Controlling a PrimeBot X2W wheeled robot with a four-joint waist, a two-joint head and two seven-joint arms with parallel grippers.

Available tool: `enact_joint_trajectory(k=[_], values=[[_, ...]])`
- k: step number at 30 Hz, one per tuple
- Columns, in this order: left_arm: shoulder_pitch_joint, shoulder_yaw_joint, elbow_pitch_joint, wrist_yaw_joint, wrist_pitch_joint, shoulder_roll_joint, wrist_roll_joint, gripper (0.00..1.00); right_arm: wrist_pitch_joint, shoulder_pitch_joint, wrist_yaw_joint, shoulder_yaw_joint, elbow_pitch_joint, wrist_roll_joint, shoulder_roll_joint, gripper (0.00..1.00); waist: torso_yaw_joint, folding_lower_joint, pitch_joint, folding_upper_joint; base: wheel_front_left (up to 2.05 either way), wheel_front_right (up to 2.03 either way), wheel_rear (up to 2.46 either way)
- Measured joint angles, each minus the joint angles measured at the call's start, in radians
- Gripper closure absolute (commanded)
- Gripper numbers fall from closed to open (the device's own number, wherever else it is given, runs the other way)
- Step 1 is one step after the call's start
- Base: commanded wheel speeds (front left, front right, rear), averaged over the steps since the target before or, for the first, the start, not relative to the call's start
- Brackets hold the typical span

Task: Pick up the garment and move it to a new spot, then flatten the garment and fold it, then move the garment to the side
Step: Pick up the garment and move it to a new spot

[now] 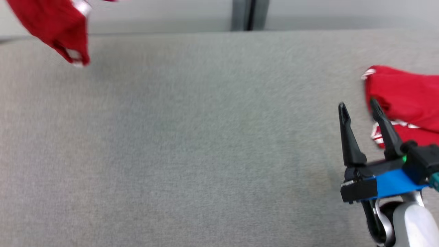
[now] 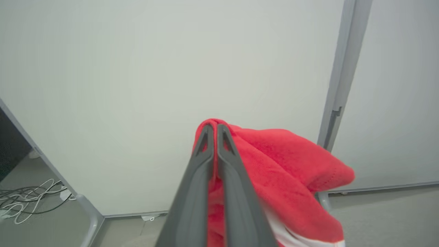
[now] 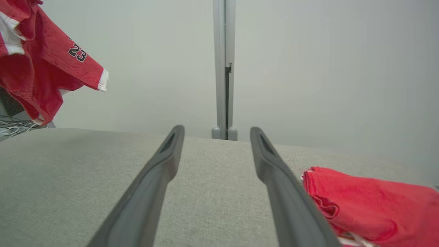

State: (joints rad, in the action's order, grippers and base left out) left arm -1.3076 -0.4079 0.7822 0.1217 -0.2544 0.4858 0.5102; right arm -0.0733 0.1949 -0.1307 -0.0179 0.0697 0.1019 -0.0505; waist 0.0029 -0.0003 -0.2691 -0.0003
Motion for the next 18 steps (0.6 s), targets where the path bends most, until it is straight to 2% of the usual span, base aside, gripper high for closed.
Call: enact_joint_trajectory(k=[5,11,18], values=[[0.089,-0.068,-0.134,0.004,-0.027,-0.063,0.05,1.0,-0.008,-0.061,0.0,-0.02,-0.024,0.015,0.0,0.0,-0.045,0.0,0.08,-0.0001,0.0,0.0,0.0],[0.2,-0.174,-0.314,0.007,-0.051,-0.127,0.127,1.0,-0.014,-0.104,0.0,-0.028,-0.027,0.035,0.0,0.0,-0.101,0.0001,0.126,-0.0001,0.0,0.0,0.0],[0.377,-0.222,-0.401,0.008,0.022,-0.19,0.213,1.0,-0.028,-0.109,0.0,-0.022,-0.036,0.059,0.0,0.0,-0.128,0.0004,0.11,0.0002,0.0,0.0,0.0]])
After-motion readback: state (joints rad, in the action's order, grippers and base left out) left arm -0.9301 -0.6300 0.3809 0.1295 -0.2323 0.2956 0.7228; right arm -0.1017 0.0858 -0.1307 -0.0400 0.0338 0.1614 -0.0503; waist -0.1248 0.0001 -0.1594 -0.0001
